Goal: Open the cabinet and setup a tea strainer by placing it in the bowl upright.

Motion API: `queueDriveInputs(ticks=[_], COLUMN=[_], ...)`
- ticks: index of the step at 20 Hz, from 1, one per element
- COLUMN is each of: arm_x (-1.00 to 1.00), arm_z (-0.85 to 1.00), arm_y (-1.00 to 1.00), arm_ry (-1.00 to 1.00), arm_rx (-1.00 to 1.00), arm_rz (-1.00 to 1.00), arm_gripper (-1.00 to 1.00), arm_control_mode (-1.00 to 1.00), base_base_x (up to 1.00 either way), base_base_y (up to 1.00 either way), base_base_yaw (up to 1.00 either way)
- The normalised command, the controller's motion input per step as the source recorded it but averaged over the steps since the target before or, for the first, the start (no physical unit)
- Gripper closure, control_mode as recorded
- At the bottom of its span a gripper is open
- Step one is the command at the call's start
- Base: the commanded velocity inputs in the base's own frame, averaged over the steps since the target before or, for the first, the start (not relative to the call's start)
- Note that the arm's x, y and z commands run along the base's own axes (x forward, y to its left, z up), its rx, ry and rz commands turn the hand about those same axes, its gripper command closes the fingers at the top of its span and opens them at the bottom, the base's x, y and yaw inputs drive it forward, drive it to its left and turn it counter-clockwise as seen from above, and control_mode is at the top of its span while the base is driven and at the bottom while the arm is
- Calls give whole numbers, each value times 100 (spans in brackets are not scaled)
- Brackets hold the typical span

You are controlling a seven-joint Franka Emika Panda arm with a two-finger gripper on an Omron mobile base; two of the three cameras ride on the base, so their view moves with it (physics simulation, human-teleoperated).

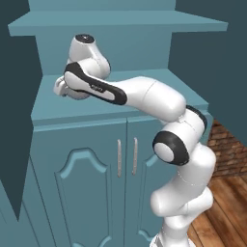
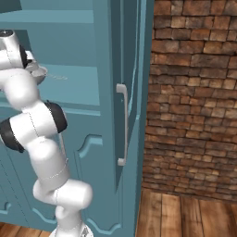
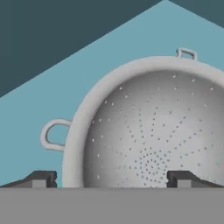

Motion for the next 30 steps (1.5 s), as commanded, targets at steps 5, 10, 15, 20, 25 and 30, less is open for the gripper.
queueDriveInputs(ticks=[5,10,15,20,25,30], arm_x=[3,1,1,0,-4,-35], arm_z=[-9,-11,-6,-3,-1,1], arm_y=[29,28,7,0,-31,-27], arm_ry=[1,1,-1,-12,-26,-13], arm_rx=[0,0,0,0,-13,-9], arm_rz=[0,0,0,0,0,4], arm_gripper=[100,100,100,100,100,100], arm_control_mode=[-100,-100,-100,-100,-100,-100], base_base_x=[0,0,0,0,0,0], base_base_y=[0,0,0,0,0,0], base_base_yaw=[0,0,0,0,0,0])
